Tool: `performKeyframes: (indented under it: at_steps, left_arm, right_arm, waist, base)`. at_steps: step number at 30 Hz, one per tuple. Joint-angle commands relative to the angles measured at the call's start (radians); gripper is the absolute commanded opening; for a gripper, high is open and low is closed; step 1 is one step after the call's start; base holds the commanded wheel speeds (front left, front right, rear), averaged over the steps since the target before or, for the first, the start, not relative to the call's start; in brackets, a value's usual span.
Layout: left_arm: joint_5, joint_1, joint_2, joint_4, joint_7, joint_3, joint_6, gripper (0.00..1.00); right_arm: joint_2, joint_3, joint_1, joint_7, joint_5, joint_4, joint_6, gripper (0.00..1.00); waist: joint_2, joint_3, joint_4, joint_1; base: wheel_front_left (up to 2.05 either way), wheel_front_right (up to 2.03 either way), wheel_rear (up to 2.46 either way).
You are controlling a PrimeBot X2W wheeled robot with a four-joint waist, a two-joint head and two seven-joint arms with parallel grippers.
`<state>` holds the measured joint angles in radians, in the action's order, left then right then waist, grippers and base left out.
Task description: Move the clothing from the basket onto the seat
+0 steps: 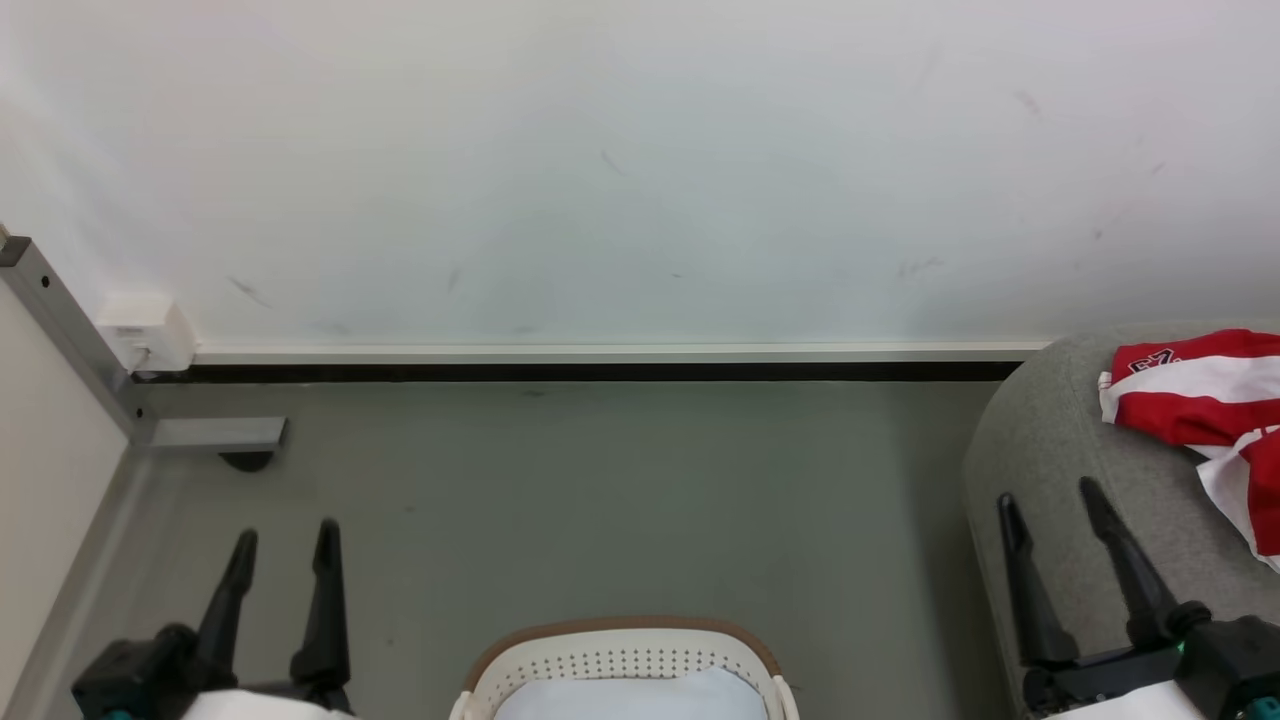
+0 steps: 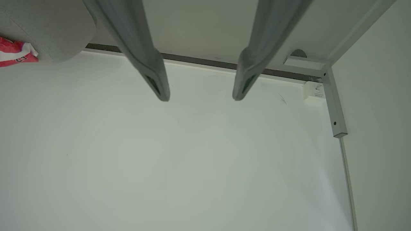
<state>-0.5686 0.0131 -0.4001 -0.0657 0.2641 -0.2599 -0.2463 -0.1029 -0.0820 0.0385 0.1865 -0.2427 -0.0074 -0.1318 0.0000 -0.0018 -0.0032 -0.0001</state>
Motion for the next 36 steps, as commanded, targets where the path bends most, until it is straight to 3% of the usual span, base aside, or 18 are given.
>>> performKeyframes:
  at_steps: [1,13,32,33,36]
  left_arm:
    - [0.019,-0.026,0.018,0.022,0.000,0.020,0.018,1.00]
    - [0.156,-0.057,0.167,0.118,0.000,0.145,0.178,1.00]
    - [0.254,-0.052,0.257,0.158,0.000,0.247,0.282,1.00]
    - [0.248,-0.055,0.259,0.157,0.000,0.247,0.284,0.00]
    - [0.245,-0.064,0.268,0.183,-0.001,0.243,0.285,0.00]
  right_arm:
    - [0.005,-0.006,-0.014,0.016,0.010,0.014,0.002,1.00]
    - [0.041,-0.037,-0.037,0.074,0.022,0.083,0.002,1.00]
    - [0.051,-0.058,-0.010,0.079,0.013,0.074,0.002,1.00]
    - [0.049,-0.059,-0.019,0.076,0.014,0.076,0.000,0.00]
    - [0.049,-0.062,-0.032,0.074,0.012,0.100,0.000,0.00]
  waist:
    - [0.0000,0.001,-0.006,0.0001]
    - [0.0000,0.001,-0.018,0.0001]
    - [0.0000,0.014,-0.036,0.0001]
    - [0.0000,0.014,-0.037,0.0002]
    - [0.0000,0.014,-0.037,0.0002]
  base:
    - [0.00,0.00,0.00]
    - [0.00,0.00,0.00]
    - [0.00,0.00,0.00]
    - [0.00,0.00,0.00]
    - [0.00,0.00,0.00]
